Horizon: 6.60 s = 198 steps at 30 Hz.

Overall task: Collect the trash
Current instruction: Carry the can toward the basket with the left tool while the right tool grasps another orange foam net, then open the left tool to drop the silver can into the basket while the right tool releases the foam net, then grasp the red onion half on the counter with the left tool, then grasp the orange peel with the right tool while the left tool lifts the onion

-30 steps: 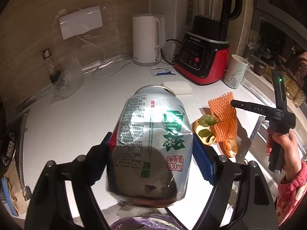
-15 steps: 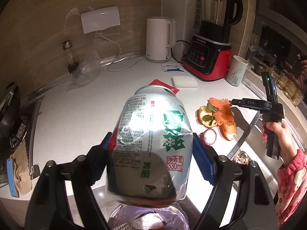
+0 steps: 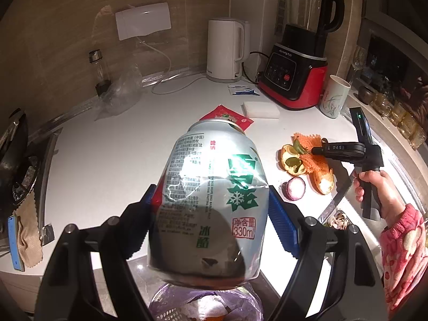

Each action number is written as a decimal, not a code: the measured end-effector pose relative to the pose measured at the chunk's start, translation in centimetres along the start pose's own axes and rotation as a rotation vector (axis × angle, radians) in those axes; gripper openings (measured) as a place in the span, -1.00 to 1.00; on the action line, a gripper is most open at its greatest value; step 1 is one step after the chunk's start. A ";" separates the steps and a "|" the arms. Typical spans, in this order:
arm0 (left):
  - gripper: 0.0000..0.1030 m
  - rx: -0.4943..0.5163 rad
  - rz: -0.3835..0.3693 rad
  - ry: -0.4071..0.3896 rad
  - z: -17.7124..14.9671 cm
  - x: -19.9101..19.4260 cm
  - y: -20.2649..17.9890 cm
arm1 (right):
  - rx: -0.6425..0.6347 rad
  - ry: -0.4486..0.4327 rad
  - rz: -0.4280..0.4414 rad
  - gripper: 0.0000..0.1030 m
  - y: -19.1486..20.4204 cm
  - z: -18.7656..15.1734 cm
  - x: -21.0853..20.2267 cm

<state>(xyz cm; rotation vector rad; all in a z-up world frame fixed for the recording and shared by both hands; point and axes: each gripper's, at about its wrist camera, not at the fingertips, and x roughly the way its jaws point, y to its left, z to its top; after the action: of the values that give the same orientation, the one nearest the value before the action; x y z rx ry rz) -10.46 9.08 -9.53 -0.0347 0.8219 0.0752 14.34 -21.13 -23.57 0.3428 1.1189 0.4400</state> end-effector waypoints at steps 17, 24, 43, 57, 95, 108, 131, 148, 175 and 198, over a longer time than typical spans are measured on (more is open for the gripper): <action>0.49 0.004 -0.049 -0.029 -2.4 -3.6 0.8 | -0.250 -0.287 -0.011 -0.81 8.1 -1.1 -12.8; 0.49 0.037 -0.056 -0.028 -7.2 -7.6 1.8 | -0.404 -0.264 0.072 -0.81 13.9 -8.0 -15.7; 0.49 0.045 -0.091 0.483 -28.2 4.1 2.2 | -0.598 -0.022 0.236 -0.81 23.0 -21.1 -14.3; 0.57 -0.024 -0.038 0.543 -30.5 6.8 3.3 | -0.604 0.027 0.217 -0.81 23.1 -21.9 -12.9; 0.85 -0.109 0.139 0.259 -24.6 -8.9 6.1 | -0.865 0.482 -0.021 0.24 25.8 -38.8 6.7; 0.85 -0.117 0.115 0.160 -20.1 -11.3 7.0 | -0.819 0.286 0.037 0.72 27.5 -32.8 0.8; 0.85 0.222 -0.152 0.078 -4.7 3.8 -7.7 | -0.298 -0.180 -0.187 0.94 7.4 -14.4 -10.7; 0.70 0.369 -0.220 0.114 -1.1 17.0 -15.8 | -0.180 -0.189 -0.217 0.94 1.1 -9.9 -8.7; -0.27 0.257 -0.232 0.131 -0.1 13.9 -11.6 | -0.375 -0.129 -0.144 0.94 4.1 -9.7 -3.6; -0.27 0.088 -0.113 0.121 -3.4 7.2 -4.5 | -0.421 -0.124 -0.196 -0.45 6.4 -8.7 -1.9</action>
<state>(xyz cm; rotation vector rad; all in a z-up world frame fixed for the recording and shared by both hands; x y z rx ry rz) -7.75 4.73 -17.11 -0.0026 0.9421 -0.0704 4.61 -16.19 -22.53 -0.1070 0.9013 0.4608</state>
